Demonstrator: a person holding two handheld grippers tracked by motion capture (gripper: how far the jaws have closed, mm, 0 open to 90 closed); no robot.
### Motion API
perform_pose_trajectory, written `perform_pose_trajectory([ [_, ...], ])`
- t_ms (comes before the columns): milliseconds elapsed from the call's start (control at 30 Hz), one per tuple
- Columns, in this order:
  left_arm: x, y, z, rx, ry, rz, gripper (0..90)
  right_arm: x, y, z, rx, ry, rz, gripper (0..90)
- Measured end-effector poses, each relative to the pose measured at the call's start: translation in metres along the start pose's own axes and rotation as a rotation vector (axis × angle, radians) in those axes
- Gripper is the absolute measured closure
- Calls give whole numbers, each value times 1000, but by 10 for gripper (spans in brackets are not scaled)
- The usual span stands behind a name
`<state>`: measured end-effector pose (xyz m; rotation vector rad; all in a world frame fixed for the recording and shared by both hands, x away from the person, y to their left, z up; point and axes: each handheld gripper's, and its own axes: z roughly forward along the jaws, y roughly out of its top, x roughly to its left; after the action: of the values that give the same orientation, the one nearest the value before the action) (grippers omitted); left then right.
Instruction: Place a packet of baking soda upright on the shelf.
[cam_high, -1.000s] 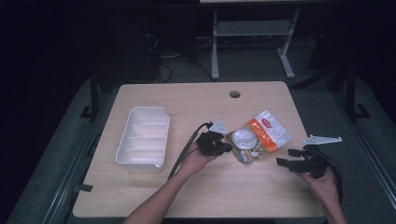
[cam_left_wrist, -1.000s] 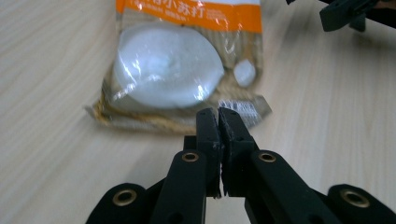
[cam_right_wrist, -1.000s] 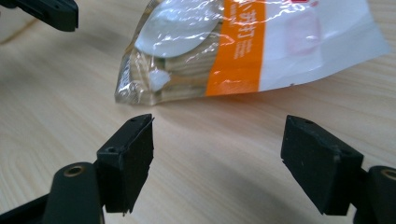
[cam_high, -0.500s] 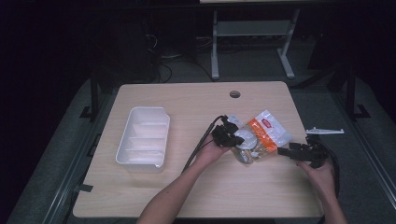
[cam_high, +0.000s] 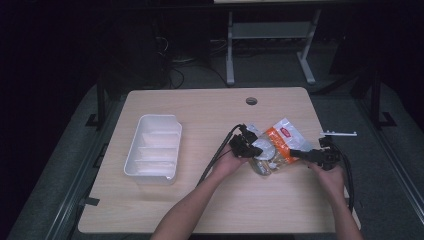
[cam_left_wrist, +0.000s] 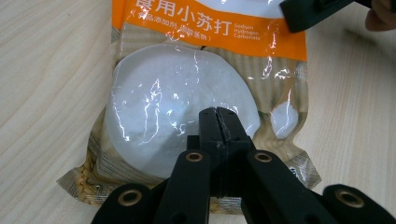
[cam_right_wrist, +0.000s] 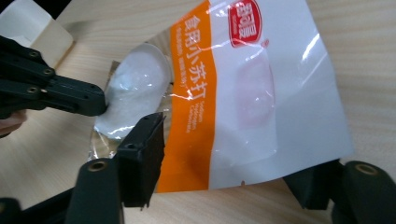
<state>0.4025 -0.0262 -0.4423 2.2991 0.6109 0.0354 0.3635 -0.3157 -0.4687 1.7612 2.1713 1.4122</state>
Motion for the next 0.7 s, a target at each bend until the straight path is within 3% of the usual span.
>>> perform_pose_trajectory([
  [100,-1,0,0,-2,6,3,898,-1,-1,4,15,15,6,444],
  [133,-1,0,0,-2,8,5,895,1,-2,7,17,13,-4,503],
  [300,-2,-1,0,-4,5,7,866,4,-1,9,-22,9,-5,618],
  [400,-4,0,-1,-3,6,24,813,3,-1,10,-30,22,2,738],
  [700,6,-11,-23,-44,-1,-20,647,25,7,3,-49,1,-125,889],
])
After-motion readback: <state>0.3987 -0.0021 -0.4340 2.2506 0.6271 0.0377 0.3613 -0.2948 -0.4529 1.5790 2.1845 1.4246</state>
